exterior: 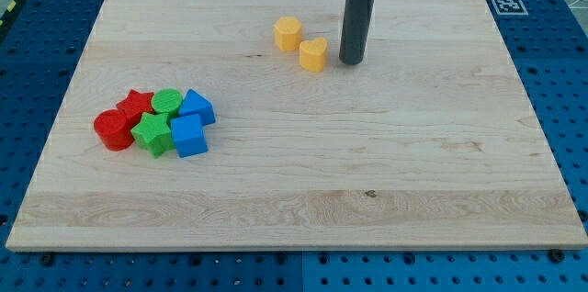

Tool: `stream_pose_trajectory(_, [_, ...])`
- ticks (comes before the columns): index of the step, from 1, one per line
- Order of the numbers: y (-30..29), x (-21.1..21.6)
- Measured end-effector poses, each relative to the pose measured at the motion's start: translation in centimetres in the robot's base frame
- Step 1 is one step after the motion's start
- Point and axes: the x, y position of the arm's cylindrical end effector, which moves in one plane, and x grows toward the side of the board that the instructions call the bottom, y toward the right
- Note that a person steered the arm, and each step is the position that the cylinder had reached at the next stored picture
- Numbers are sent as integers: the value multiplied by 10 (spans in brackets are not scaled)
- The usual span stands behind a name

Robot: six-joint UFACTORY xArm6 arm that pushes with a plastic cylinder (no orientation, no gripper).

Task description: Push the yellow heart down and left

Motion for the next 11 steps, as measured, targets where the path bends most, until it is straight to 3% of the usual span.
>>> stream_pose_trajectory(2, [1,-56])
stream_pose_trajectory(3, [-2,-55])
stream_pose_trajectory(7, [-56,6])
stream_pose_trajectory(11, [-66,91])
